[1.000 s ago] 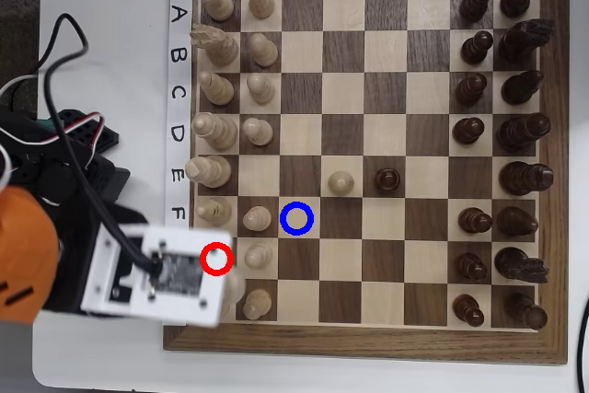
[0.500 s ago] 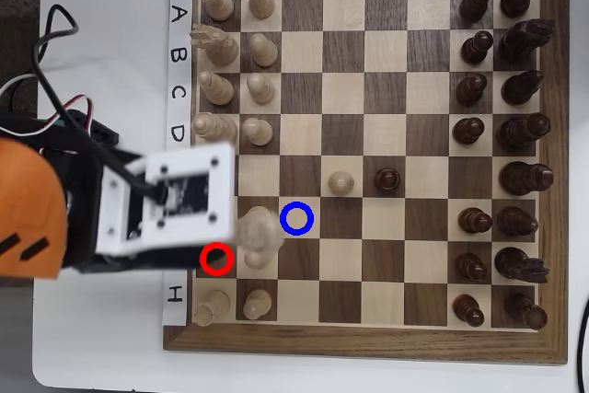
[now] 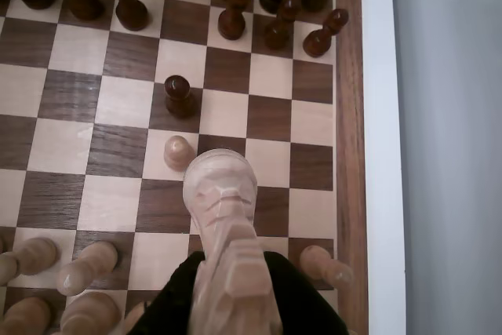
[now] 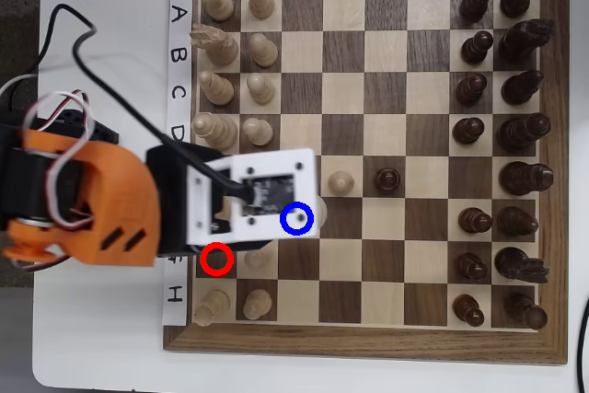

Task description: Move the piece to destination

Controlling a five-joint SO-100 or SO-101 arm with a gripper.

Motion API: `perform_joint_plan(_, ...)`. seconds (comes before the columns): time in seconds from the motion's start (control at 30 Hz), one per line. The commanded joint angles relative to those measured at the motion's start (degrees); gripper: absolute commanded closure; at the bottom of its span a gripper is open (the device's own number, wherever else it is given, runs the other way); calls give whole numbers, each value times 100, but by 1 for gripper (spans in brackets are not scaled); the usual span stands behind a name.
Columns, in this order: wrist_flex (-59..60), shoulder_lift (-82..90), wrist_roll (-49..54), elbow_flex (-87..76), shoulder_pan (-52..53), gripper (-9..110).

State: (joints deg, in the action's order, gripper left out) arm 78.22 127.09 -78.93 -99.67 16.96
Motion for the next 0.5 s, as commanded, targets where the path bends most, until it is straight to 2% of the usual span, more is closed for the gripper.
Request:
perform_joint_plan(0.0,-202,35,35,-281,-9,99)
perform_joint_plan(0.47,-694,-237,185,-1310,272,100)
